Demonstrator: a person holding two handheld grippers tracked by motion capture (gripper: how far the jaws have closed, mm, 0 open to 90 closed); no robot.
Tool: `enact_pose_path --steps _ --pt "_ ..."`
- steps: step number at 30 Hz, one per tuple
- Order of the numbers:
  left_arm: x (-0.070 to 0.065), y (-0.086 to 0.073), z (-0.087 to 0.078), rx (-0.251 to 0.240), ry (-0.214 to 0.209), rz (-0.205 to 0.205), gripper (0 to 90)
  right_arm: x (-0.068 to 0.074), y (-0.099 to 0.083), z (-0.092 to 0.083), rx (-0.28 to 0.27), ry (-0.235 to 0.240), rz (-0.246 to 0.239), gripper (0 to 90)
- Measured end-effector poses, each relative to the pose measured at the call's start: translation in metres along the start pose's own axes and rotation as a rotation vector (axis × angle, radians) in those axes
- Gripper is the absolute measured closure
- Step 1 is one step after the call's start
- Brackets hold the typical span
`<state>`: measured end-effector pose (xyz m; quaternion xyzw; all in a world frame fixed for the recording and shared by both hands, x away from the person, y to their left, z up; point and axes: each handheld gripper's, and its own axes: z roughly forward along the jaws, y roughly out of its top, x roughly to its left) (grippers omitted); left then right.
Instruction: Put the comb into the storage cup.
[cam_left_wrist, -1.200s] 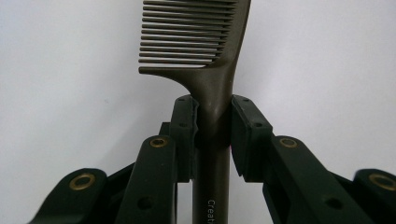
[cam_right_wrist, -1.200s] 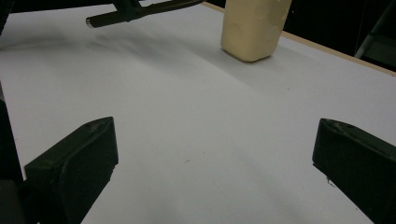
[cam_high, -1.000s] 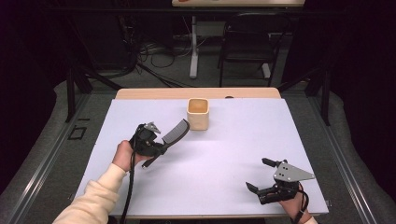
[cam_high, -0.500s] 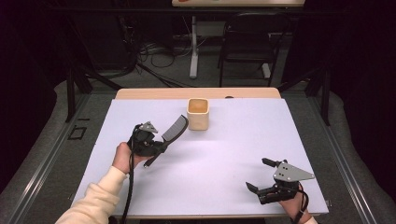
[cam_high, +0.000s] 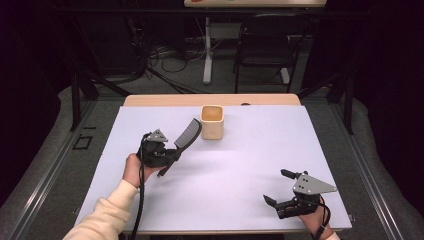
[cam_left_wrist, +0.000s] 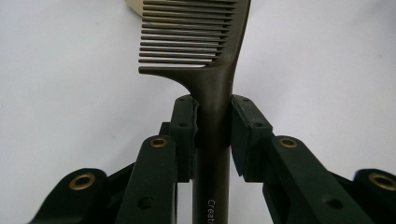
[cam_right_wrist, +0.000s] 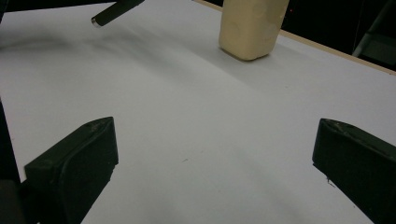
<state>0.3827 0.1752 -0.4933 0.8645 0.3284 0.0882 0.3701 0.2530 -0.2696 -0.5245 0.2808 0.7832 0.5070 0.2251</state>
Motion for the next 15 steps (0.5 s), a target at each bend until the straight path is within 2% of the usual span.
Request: enact_pose_path --steps 5,15 --pt "-0.0008 0.0004 -0.0012 -0.037 0.007 -0.001 72.4 -0.0001 0.0 -0.0001 0.0 -0.002 0.0 0.0" --pt "-0.0014 0.0012 -0.0031 -0.072 0.019 -0.006 72.4 -0.0001 0.0 0.0001 0.001 -0.001 0.001 0.0"
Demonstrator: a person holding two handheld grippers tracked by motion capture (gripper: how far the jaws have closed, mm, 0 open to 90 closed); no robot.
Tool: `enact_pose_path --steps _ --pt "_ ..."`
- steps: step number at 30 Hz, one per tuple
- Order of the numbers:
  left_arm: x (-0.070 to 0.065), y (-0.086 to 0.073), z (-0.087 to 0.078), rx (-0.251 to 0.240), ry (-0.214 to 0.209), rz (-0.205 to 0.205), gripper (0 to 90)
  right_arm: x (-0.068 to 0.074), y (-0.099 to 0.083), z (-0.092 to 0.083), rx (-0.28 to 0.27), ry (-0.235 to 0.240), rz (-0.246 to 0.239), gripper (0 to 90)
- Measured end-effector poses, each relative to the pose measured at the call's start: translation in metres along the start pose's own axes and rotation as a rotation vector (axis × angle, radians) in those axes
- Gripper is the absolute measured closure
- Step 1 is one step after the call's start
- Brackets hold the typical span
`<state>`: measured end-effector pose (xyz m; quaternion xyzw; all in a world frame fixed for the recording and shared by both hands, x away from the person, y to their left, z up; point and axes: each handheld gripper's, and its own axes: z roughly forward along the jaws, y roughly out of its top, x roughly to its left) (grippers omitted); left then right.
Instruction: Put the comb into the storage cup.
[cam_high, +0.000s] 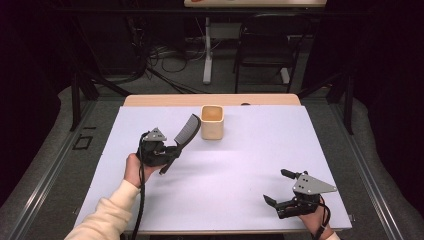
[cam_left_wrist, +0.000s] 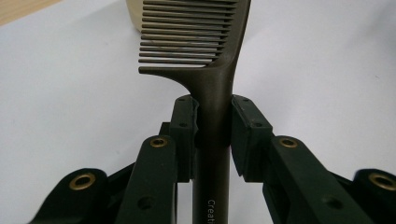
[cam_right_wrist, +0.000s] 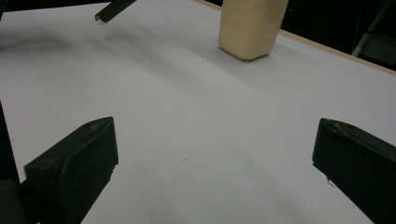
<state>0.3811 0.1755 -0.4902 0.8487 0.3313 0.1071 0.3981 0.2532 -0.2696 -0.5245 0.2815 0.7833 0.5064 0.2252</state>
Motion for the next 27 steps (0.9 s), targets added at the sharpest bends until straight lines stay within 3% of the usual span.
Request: enact_pose_path --steps 27 --pt "-0.0032 0.0097 -0.0029 -0.091 0.012 0.014 72.5 -0.0002 0.0 0.0 0.003 -0.001 -0.001 0.0"
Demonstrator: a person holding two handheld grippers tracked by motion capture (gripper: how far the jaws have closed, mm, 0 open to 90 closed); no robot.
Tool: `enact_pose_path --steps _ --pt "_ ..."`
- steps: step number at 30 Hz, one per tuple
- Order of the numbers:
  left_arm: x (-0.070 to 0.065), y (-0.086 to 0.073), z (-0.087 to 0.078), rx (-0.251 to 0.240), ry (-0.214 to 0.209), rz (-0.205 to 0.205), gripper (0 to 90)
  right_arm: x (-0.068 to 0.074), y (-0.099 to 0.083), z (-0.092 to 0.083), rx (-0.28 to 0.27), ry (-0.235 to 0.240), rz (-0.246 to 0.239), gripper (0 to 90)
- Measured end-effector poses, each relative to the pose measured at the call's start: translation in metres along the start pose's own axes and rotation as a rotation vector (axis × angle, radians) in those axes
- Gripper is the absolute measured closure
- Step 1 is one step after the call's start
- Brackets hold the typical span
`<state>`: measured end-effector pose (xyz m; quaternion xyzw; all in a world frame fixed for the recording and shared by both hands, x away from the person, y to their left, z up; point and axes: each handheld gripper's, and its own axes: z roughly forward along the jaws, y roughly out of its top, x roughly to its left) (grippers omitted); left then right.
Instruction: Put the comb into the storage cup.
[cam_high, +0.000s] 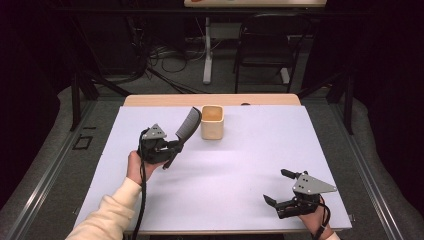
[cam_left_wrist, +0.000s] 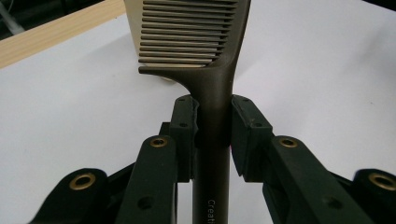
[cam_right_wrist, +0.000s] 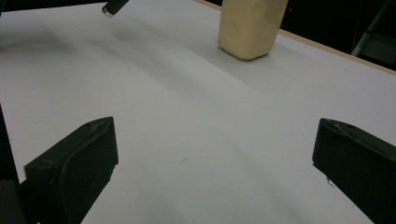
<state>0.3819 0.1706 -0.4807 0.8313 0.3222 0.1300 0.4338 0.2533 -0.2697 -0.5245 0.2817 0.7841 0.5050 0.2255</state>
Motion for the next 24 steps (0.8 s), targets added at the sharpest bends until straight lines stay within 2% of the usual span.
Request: enact_pose_path --steps 21,24 --pt "0.001 0.011 0.001 -0.065 -0.008 -0.004 72.5 0.0 0.0 0.0 0.0 0.001 0.002 0.0" --pt "0.003 0.015 0.001 -0.08 -0.011 -0.018 72.5 0.0 0.0 0.0 -0.001 -0.001 0.004 0.0"
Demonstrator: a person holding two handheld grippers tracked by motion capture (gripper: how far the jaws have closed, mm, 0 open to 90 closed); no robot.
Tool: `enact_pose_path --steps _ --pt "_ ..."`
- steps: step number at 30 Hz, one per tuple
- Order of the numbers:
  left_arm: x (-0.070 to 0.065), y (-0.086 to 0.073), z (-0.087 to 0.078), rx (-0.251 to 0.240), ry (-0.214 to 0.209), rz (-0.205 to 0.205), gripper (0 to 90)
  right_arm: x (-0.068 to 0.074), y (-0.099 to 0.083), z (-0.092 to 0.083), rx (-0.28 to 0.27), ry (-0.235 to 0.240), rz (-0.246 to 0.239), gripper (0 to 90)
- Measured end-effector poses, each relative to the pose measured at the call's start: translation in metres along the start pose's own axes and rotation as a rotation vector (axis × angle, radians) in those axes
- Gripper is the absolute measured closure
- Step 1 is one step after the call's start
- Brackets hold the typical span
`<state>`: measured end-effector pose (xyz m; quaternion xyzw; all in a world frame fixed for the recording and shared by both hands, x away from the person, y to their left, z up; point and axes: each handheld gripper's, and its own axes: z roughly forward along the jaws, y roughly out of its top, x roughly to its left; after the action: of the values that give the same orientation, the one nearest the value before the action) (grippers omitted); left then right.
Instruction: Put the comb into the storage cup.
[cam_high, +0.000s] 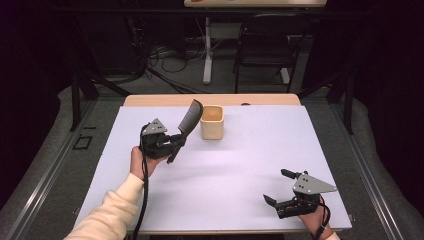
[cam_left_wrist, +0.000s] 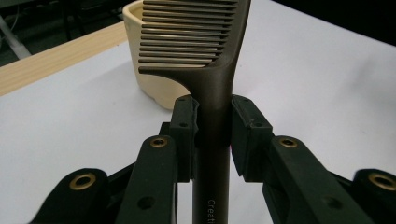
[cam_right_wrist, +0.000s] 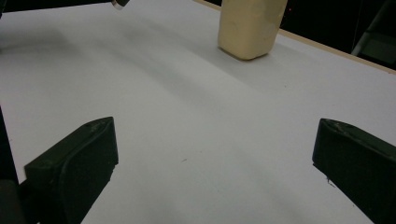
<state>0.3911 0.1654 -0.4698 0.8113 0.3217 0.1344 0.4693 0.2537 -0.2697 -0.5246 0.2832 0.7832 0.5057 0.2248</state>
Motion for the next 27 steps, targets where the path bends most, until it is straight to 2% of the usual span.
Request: enact_pose_path --steps 5,22,27 --pt "0.001 0.005 0.003 -0.025 -0.001 0.001 72.5 -0.001 0.0 0.0 -0.001 0.001 0.0 0.0" --pt "-0.002 0.019 0.006 -0.047 0.0 0.028 72.5 -0.001 0.0 0.0 0.001 -0.004 0.002 0.0" --pt "-0.001 0.021 0.006 -0.058 0.0 0.023 72.5 -0.001 0.0 0.0 0.001 -0.004 0.002 0.0"
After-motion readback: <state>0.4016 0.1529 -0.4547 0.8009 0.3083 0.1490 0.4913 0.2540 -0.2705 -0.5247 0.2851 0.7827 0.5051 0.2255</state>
